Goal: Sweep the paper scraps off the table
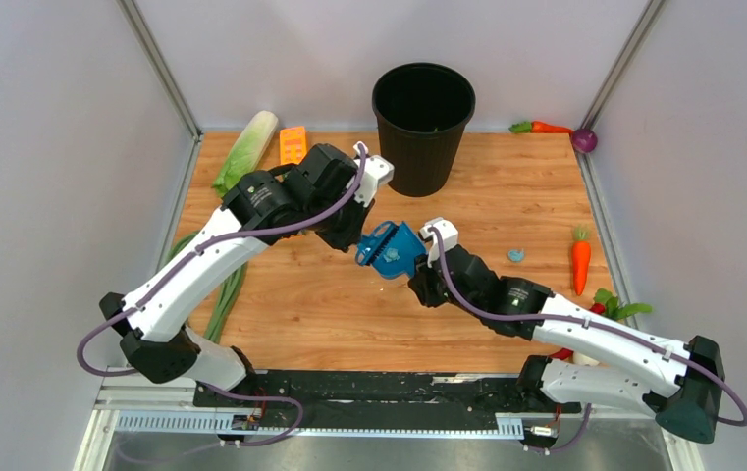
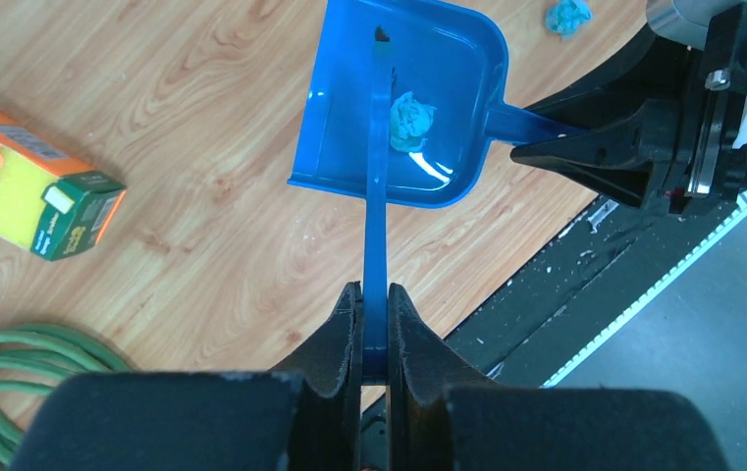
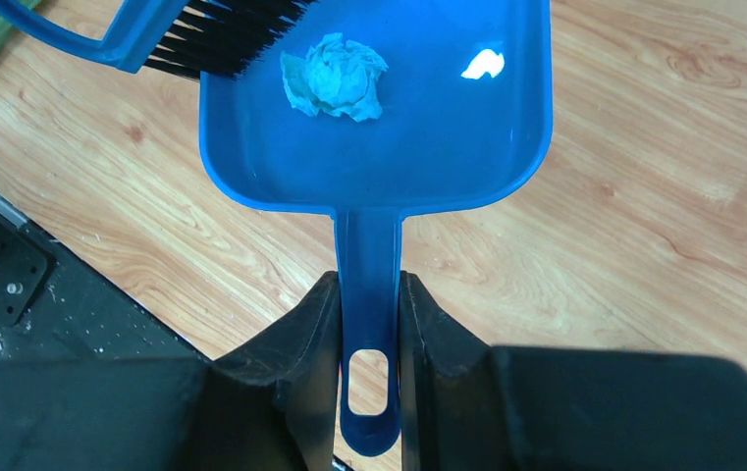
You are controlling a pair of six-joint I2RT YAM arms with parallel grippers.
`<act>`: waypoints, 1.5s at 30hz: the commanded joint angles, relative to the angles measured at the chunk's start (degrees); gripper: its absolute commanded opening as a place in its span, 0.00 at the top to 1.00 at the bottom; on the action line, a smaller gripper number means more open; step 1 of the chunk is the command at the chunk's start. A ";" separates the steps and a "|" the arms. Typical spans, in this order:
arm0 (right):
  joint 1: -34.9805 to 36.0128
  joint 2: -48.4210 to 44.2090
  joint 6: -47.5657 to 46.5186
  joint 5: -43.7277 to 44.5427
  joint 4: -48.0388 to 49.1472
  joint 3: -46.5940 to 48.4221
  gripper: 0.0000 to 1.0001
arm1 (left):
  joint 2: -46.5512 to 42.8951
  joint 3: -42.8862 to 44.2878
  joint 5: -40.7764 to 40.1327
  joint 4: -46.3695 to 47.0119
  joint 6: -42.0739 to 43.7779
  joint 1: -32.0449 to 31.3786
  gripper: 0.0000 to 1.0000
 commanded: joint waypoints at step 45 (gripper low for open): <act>-14.94 21.53 -10.13 -4.26 -2.09 40.24 1.00 | -21.50 -4.41 -12.66 1.71 -10.45 -0.21 1.00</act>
